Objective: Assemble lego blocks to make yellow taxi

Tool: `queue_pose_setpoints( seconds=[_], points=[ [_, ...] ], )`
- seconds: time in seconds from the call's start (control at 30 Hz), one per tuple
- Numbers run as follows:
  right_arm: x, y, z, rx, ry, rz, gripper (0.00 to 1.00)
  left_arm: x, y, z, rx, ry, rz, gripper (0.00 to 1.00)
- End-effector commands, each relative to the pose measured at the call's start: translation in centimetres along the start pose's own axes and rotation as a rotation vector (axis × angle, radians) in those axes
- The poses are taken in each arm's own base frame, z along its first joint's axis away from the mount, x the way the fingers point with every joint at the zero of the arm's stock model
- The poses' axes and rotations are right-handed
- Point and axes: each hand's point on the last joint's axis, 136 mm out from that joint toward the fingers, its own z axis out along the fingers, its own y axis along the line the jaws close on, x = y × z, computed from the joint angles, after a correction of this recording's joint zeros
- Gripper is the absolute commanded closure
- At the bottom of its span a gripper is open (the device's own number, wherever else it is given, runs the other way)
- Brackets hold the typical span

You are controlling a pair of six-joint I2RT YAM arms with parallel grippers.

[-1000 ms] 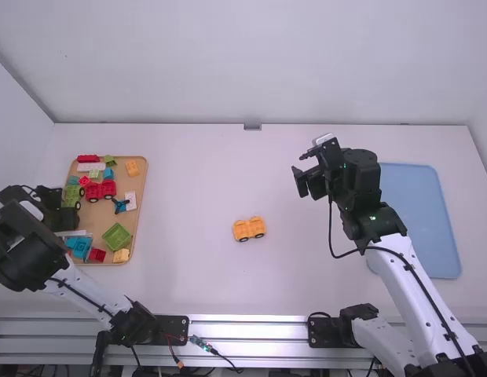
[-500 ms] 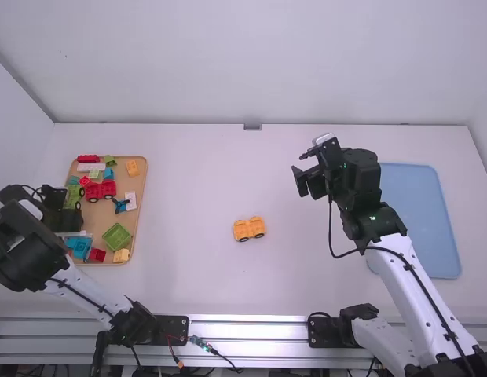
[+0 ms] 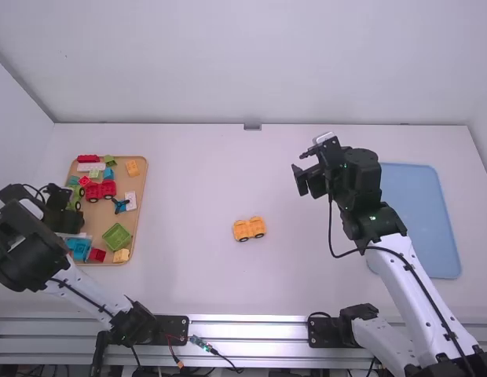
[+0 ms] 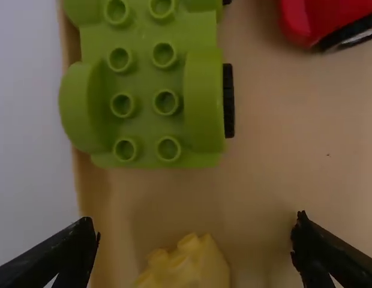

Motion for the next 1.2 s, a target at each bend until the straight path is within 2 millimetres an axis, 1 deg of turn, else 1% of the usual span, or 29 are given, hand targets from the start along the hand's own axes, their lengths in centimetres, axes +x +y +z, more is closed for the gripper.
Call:
queue_pose_setpoints(
  seconds=[0.0, 0.07, 0.1, 0.17, 0.2, 0.3, 0.33, 0.37, 0.4, 0.43, 0.53, 0.63, 0.73, 0.77, 0.8, 0.83, 0.93, 1.0, 1.03, 1.17],
  points=[
    [-2.0, -0.1, -0.5, 0.0, -0.045, -0.011, 0.01, 2.0, -0.6, 0.8, -0.003, 0.092, 0.07, 0.14],
    [-2.1, 0.1, -0.5, -0.001, -0.049, -0.014, 0.01, 1.9, -0.2, 0.8, -0.021, 0.092, 0.073, 0.12],
    [-2.1, 0.1, -0.5, -0.002, -0.049, -0.023, 0.01, 1.8, -0.2, 0.8, -0.02, 0.083, 0.062, 0.07],
    [-2.1, 0.0, -0.5, 0.002, -0.049, -0.031, 0.01, 1.4, -0.2, 0.7, -0.004, 0.053, 0.045, 0.07],
    [-2.1, 0.1, -0.5, 0.0, -0.049, -0.031, 0.01, 1.1, -0.4, 0.5, 0.022, 0.032, 0.04, 0.05],
    [-2.1, 0.0, -0.5, 0.0, -0.049, -0.03, 0.01, 0.2, -1.0, -0.5, 0.113, -0.031, 0.051, 0.04],
    [-2.1, 0.0, -0.5, 0.002, -0.048, -0.03, 0.01, 0.0, -0.8, -0.9, 0.123, -0.041, 0.045, 0.06],
    [-2.1, 0.0, -0.5, 0.001, -0.048, -0.03, 0.01, -0.2, -0.4, -1.4, 0.131, -0.043, 0.035, 0.03],
    [-2.1, 0.0, -0.5, 0.001, -0.048, -0.03, 0.01, -0.2, -0.2, -1.6, 0.128, -0.041, 0.034, 0.03],
    [-2.0, 0.0, -0.5, 0.001, -0.048, -0.03, 0.01, -0.3, 0.1, -1.9, 0.128, -0.033, 0.033, 0.01],
    [-2.0, 0.3, -0.5, -0.006, -0.046, -0.033, 0.01, -0.6, 0.3, -2.7, 0.139, -0.019, 0.094, 0.01],
    [-1.9, 0.3, -0.5, -0.006, -0.041, -0.031, 0.01, -0.6, 0.3, -2.9, 0.145, -0.031, 0.15, 0.01],
    [-1.7, 0.3, -0.5, -0.008, -0.035, -0.031, 0.01, -0.5, 0.2, -2.8, 0.147, -0.026, 0.214, 0.01],
    [-1.7, 0.3, -0.5, -0.008, -0.033, -0.03, 0.01, -0.5, 0.2, -2.8, 0.138, -0.015, 0.248, 0.06],
    [-1.6, 0.3, -0.4, -0.009, -0.031, -0.029, 0.01, -0.4, 0.3, -2.8, 0.136, -0.011, 0.26, 0.05],
    [-1.7, 0.4, -0.4, -0.012, -0.031, -0.031, 0.01, -0.3, 0.3, -2.8, 0.135, -0.012, 0.288, 0.11],
    [-1.8, 0.4, -0.5, -0.011, -0.038, -0.027, 0.01, 0.5, 1.1, -2.8, 0.115, 0.016, 0.294, 0.09],
    [-1.9, 0.4, -0.5, -0.013, -0.042, -0.029, 0.01, 0.6, 1.2, -2.8, 0.112, 0.02, 0.293, 0.08],
    [-1.9, 0.5, -0.4, -0.013, -0.043, -0.029, 0.01, 0.6, 1.6, -2.8, 0.097, 0.022, 0.289, 0.07],
    [-2.0, 1.0, -0.4, -0.023, -0.044, -0.036, 0.01, 1.1, 2.1, -2.9, 0.084, 0.023, 0.283, 0.06]
  ],
)
